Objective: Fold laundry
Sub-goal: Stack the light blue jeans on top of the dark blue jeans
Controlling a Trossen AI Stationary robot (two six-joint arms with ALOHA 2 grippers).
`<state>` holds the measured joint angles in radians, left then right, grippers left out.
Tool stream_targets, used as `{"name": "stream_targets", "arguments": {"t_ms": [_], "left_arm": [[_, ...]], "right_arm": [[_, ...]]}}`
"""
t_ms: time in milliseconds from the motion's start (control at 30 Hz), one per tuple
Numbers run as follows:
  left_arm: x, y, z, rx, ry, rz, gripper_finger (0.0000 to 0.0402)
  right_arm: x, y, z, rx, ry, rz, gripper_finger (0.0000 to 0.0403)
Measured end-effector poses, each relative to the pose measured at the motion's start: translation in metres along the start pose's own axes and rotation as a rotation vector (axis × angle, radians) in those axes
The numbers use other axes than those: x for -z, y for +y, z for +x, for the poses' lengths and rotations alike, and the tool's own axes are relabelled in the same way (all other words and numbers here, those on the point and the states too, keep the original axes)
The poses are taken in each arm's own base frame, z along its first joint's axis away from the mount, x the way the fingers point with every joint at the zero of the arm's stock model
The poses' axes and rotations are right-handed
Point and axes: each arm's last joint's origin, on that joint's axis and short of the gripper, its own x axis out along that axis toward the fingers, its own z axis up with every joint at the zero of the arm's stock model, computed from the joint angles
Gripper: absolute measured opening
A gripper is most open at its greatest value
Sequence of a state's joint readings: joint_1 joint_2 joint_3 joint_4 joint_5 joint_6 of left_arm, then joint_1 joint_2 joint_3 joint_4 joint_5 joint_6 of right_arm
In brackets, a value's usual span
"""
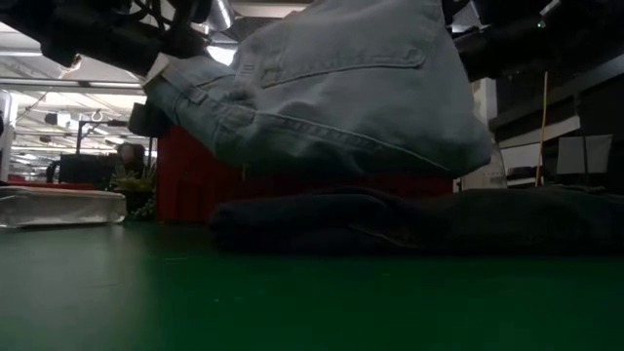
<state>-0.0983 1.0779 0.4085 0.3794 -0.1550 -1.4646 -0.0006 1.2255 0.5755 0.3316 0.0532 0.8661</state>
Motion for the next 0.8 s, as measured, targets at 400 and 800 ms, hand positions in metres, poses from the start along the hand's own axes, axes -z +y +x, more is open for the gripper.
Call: {"name": "stream_targets", "arguments": {"t_ms": [400,800], "left_arm": [[0.011,-0.037,0.052,0.027,0.111,0.067,0.0021],[0.019,-0.048,0.099,-0.018,0.16,0.092,0.0021]], "right_arm": [[-0.002,0.004,-0.011,-0.028,0.038,0.02,0.0007],[0.001,0.001,-0.058,0.117,0.137,0.038,0.0005]]}}
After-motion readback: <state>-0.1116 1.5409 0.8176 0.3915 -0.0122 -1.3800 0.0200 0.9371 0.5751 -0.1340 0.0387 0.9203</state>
